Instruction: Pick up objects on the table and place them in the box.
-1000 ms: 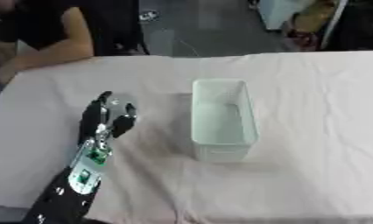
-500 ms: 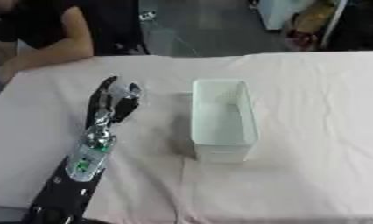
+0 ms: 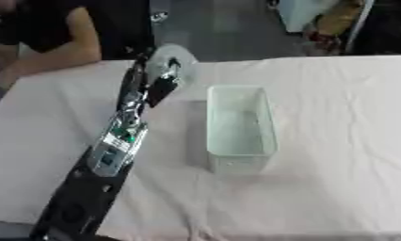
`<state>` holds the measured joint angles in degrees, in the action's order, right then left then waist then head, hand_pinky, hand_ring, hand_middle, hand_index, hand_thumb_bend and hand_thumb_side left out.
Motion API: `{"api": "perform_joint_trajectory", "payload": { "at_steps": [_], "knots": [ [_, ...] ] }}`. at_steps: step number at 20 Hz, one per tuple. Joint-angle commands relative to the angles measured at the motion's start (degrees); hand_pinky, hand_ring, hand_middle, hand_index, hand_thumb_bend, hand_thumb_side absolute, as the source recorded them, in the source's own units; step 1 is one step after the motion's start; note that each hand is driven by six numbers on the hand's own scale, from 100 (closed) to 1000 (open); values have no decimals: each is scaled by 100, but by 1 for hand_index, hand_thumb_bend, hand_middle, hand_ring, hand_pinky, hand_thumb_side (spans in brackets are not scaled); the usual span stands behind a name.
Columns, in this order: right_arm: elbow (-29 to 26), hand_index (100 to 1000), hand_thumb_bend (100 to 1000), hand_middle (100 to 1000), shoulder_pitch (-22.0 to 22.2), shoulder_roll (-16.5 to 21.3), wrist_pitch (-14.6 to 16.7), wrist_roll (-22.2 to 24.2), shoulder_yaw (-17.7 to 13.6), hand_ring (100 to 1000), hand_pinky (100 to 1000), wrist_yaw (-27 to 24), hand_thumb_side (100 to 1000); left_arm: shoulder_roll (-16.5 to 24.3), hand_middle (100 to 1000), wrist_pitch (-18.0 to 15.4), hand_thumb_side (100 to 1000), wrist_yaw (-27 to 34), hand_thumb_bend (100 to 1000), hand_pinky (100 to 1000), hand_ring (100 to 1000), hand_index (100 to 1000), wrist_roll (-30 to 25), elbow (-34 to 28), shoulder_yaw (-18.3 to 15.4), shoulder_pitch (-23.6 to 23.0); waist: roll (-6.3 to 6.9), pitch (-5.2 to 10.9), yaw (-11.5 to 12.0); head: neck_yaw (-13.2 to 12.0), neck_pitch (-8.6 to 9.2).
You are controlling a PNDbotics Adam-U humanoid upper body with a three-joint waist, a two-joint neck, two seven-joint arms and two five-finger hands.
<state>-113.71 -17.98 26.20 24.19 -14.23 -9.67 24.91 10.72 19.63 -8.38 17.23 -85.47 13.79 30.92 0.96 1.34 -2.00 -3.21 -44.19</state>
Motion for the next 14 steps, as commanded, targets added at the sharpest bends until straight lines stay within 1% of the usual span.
{"api": "perform_joint_trajectory", "payload": {
  "at_steps": [1, 4, 5, 6, 9, 10, 11, 12, 13, 14],
  "knots": [
    [-88, 963, 100, 979, -39, 75, 5, 17, -7, 967, 836, -21, 657, -48, 289, 38, 533, -315, 100, 100, 140, 584, -249, -341, 204, 370, -22, 62, -19, -67, 7],
    [-88, 963, 100, 979, -50, 63, 11, 24, 0, 967, 836, -30, 657, -76, 294, 81, 548, -860, 100, 100, 144, 537, -536, -433, 427, 677, -19, 66, -32, -94, 7],
    [-88, 963, 100, 979, -55, 60, 12, 26, 2, 967, 836, -33, 657, -80, 294, 91, 548, -1088, 100, 100, 144, 537, -641, -440, 493, 756, -19, 66, -35, -99, 7],
    [-88, 963, 100, 979, -61, 56, 14, 28, 5, 967, 835, -36, 657, -72, 298, 83, 544, -1310, 100, 100, 147, 510, -768, -445, 589, 852, -15, 67, -45, -108, 7],
    [-88, 963, 100, 979, -78, 47, 19, 37, 11, 967, 836, -46, 656, -55, 302, 29, 537, -1978, 100, 100, 150, 475, -1173, -429, 823, 1077, -10, 65, -63, -117, 7],
    [-88, 963, 100, 979, -84, 45, 22, 39, 14, 967, 835, -49, 655, -44, 305, -3, 528, -2183, 100, 100, 152, 444, -1303, -417, 897, 1140, -7, 65, -71, -123, 7],
    [-88, 963, 100, 979, -89, 43, 23, 42, 15, 967, 835, -51, 655, -32, 313, -43, 339, -2387, 100, 100, 154, 429, -1436, -400, 968, 1191, -5, 65, -76, -125, 7],
    [-88, 963, 100, 979, -94, 42, 24, 42, 15, 967, 836, -53, 655, -19, 324, -89, 513, -2564, 100, 100, 155, 420, -1575, -379, 1039, 1232, -3, 64, -83, -125, 7],
    [-88, 963, 100, 979, -97, 41, 25, 43, 14, 967, 836, -55, 655, -3, 320, -135, 513, -2728, 100, 100, 155, 423, -1699, -357, 1103, 1268, -2, 64, -87, -124, 7],
    [-88, 963, 100, 979, -101, 42, 26, 45, 16, 967, 836, -56, 654, 16, 330, -186, 495, -2875, 100, 100, 158, 405, -1829, -328, 1175, 1304, 0, 64, -93, -125, 7]
  ]
}}
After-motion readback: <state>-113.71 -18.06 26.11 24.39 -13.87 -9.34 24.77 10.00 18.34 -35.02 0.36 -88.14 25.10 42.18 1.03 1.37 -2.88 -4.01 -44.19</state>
